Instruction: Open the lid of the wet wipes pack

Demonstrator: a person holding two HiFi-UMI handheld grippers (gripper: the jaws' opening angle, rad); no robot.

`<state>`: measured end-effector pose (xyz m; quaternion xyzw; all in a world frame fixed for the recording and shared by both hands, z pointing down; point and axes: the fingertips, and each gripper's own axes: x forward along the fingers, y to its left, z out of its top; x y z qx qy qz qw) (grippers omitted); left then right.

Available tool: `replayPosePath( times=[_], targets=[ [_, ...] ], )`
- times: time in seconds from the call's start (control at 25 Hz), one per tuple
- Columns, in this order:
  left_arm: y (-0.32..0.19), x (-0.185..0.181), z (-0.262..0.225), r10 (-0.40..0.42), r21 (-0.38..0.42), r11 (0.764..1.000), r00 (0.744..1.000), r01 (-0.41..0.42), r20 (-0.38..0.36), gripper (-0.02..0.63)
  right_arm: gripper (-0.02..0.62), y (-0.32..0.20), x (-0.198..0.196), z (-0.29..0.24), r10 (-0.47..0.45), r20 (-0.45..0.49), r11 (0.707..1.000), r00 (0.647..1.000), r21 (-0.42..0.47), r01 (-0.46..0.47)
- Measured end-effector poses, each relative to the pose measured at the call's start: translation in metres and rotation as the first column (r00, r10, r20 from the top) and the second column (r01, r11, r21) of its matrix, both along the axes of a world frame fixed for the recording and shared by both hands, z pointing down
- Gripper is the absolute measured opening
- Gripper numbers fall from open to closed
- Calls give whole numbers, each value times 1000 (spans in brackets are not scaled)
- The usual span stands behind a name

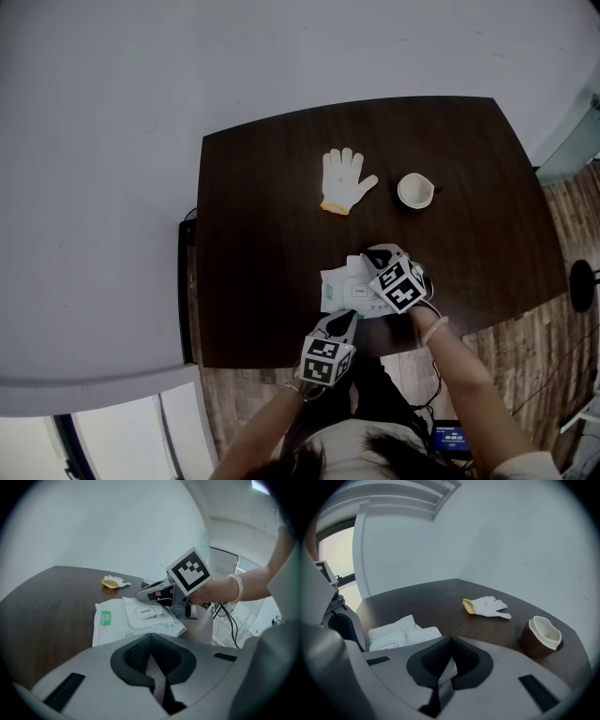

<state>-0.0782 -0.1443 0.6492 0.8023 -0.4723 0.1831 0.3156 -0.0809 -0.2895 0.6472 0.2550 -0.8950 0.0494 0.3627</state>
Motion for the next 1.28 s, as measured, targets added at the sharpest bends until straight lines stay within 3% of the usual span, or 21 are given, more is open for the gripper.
replayPosePath(
  times=[1.04, 1.28],
  targets=[
    [6, 3, -9, 23, 5, 1000, 1000, -23, 20, 18, 5, 18, 16, -59, 50, 125, 996, 991, 60, -58],
    [9, -2, -15, -3, 7, 1000, 1000, 3, 25, 18, 5, 30, 25, -73, 66, 150, 994, 987, 80, -79]
  ],
)
